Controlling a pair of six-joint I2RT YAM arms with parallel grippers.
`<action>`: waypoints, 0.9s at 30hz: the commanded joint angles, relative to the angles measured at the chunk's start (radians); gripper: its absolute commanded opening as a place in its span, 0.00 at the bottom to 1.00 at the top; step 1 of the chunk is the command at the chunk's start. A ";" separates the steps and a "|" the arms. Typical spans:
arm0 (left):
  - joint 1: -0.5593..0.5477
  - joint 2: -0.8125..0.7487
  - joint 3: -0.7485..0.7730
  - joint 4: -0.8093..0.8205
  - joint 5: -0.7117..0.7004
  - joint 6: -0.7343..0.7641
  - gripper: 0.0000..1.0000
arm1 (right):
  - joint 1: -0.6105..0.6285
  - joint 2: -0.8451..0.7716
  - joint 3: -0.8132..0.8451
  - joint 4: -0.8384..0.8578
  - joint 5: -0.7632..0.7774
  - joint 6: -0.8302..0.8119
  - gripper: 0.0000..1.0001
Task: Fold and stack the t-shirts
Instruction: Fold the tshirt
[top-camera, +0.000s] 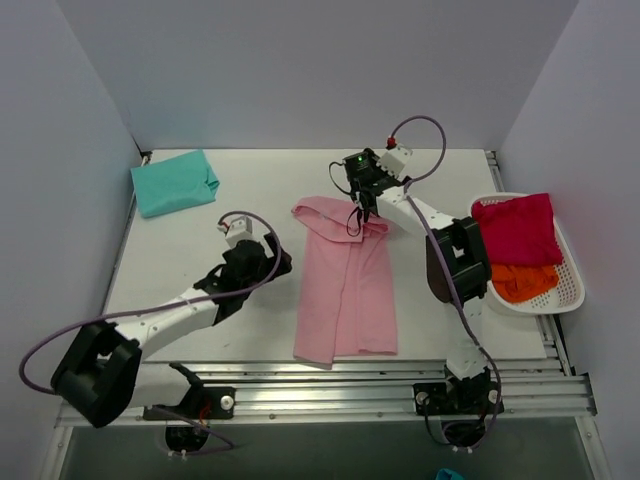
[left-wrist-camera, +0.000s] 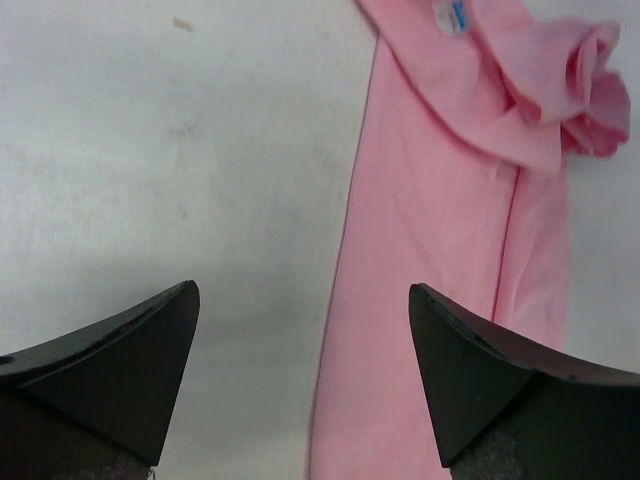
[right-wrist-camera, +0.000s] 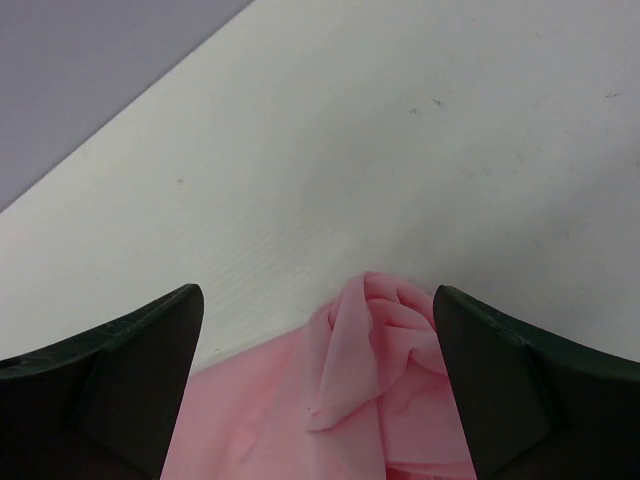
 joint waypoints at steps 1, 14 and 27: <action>0.075 0.169 0.164 0.109 0.014 0.051 0.95 | 0.002 -0.144 -0.056 -0.006 0.026 -0.043 0.95; 0.244 0.768 0.703 0.198 0.321 0.126 0.93 | -0.012 -0.241 -0.214 0.114 -0.154 -0.074 0.92; 0.303 0.932 0.855 0.220 0.418 0.114 0.83 | 0.062 -0.171 -0.242 0.169 -0.256 -0.064 0.82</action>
